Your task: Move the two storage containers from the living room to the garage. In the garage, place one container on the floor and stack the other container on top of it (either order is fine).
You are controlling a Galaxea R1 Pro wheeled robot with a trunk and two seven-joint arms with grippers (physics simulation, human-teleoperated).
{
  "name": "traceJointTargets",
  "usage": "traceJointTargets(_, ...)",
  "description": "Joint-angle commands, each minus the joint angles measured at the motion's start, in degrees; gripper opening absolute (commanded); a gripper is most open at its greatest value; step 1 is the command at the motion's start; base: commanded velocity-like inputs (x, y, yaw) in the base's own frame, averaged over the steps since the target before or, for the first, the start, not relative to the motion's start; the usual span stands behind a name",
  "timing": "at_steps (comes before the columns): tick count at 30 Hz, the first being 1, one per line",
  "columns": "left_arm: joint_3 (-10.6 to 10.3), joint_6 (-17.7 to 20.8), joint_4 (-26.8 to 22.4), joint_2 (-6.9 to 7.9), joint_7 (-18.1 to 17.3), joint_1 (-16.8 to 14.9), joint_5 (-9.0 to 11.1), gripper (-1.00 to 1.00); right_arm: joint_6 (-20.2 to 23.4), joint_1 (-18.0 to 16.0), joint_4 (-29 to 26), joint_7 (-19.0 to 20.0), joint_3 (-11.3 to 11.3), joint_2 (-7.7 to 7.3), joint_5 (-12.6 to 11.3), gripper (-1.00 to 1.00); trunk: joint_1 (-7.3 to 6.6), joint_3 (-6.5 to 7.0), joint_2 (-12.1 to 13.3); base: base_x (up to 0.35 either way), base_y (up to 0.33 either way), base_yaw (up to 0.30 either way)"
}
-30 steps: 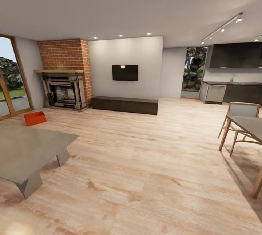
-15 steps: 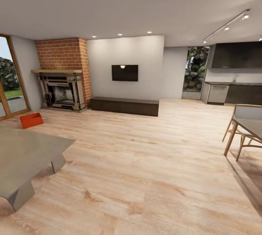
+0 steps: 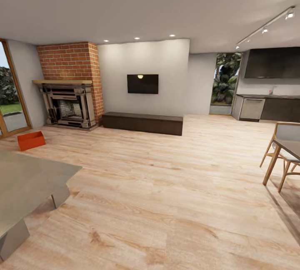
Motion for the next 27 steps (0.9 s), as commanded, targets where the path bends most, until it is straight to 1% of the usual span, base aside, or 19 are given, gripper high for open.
traceJointTargets(1,0.06,-0.03,-0.02,-0.02,0.16,-0.03,0.22,1.0,-0.33,-0.08,0.18,-0.05,0.23,0.01,0.04,1.0,0.03,-0.07,-0.03,0.321,0.0,0.0)
traceJointTargets(27,0.06,-0.03,-0.02,-0.02,0.16,-0.03,0.22,1.0,-0.33,-0.08,0.18,-0.05,0.23,0.01,0.02,1.0,0.03,-0.07,-0.03,0.321,0.0,0.0)
